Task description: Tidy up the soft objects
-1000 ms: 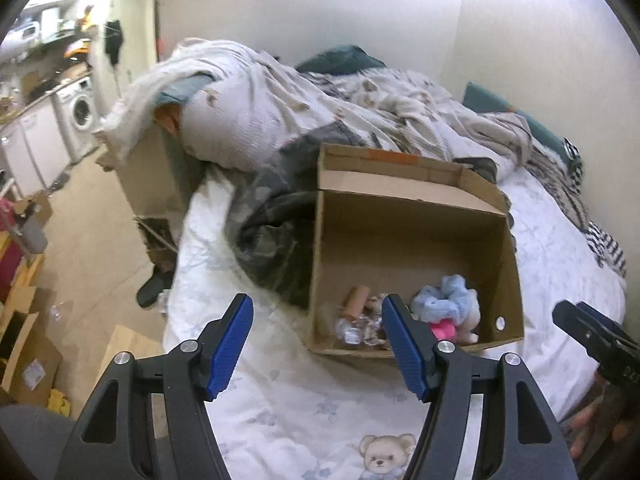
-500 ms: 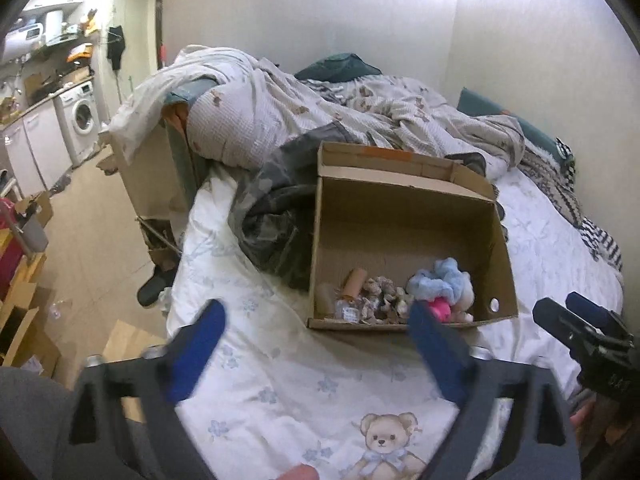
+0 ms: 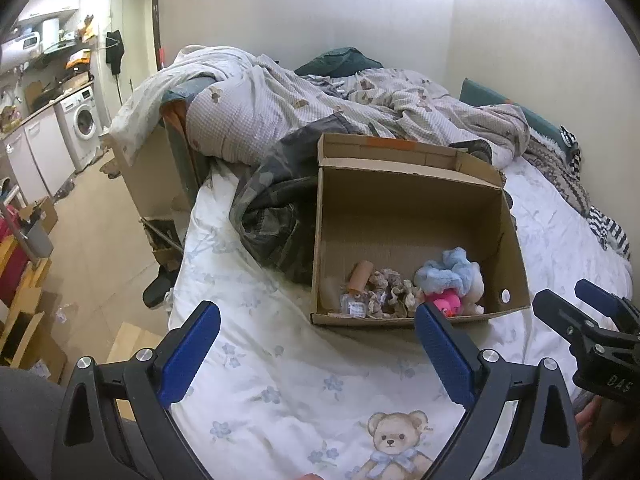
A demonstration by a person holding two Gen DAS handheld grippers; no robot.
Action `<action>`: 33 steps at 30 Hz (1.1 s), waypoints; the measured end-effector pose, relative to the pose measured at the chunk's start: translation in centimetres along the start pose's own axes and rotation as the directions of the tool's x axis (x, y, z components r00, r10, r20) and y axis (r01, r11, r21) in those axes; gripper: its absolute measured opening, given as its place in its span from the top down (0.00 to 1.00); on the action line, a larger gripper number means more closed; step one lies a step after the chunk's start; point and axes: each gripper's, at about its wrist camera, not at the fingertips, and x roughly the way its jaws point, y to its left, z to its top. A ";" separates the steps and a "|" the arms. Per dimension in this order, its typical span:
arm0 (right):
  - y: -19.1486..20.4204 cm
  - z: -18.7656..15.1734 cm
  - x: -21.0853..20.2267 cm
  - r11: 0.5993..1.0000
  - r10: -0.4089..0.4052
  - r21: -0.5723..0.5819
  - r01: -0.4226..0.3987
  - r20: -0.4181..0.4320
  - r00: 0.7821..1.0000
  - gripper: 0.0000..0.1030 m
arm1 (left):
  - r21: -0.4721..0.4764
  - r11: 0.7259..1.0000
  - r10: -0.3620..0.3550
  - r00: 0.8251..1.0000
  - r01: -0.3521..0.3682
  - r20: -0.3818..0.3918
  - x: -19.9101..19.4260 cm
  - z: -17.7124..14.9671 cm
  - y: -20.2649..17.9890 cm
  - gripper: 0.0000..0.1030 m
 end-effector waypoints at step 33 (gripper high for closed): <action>-0.2 0.0 0.1 1.000 -0.013 0.000 0.013 -0.006 1.000 0.00 | 0.008 1.000 0.001 1.000 -0.001 -0.001 0.1 -0.5 -0.2 0.06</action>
